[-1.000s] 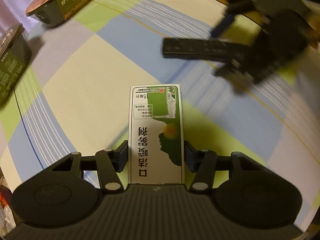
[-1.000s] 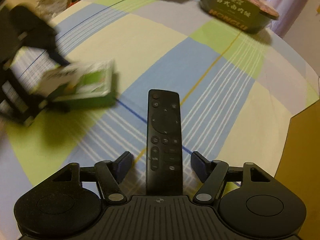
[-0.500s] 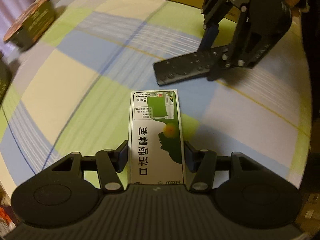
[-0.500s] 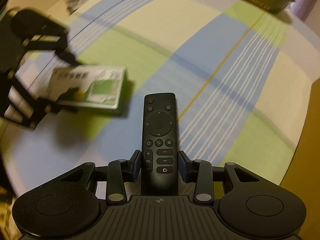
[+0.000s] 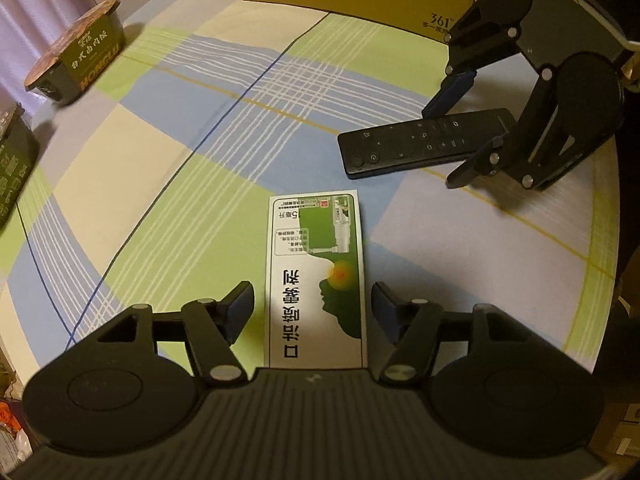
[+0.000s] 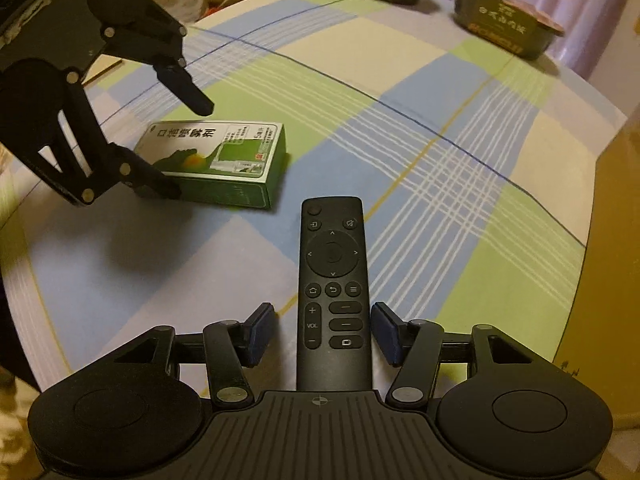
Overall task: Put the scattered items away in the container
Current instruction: 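Lift the medicine box and black remote with both grippers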
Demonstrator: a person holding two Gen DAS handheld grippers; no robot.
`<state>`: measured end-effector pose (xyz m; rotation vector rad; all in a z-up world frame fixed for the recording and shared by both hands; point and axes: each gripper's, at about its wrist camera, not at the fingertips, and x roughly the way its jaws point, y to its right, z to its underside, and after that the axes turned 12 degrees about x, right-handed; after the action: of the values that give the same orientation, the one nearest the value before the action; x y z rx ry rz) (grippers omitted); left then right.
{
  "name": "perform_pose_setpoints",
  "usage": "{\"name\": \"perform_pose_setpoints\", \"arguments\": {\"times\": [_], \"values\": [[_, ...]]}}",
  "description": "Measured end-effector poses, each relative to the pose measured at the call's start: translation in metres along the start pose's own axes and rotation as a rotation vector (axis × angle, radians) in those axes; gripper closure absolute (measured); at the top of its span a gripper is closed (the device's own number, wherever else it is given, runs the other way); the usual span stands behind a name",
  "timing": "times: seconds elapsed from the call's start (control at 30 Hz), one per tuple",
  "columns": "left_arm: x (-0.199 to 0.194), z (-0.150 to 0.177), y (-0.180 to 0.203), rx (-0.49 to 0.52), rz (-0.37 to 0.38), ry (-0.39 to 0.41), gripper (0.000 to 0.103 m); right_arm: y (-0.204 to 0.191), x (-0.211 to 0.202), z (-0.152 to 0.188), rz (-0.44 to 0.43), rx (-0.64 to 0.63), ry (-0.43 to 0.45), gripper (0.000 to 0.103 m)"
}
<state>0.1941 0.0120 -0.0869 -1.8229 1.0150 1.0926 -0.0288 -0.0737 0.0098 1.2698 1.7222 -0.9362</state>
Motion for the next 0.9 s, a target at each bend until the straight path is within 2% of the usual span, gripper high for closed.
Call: {"name": "perform_pose_setpoints", "arguments": {"times": [0.2,0.27,0.6,0.9], "values": [[0.004,-0.001,-0.005,-0.012,0.015,0.002,0.043,0.004,-0.003,-0.002,-0.015,0.052,0.009,0.044],[0.006,-0.001,-0.006,-0.013,0.022,0.000,0.043,0.002,-0.003,-0.002,0.001,0.030,0.020,0.062],[0.009,-0.005,-0.008,-0.013,0.043,-0.008,0.049,-0.001,-0.005,0.002,0.000,0.078,0.015,0.062],[0.010,-0.011,-0.011,-0.073,0.073,-0.048,0.053,0.002,-0.009,0.005,-0.004,0.125,0.013,0.062]]}}
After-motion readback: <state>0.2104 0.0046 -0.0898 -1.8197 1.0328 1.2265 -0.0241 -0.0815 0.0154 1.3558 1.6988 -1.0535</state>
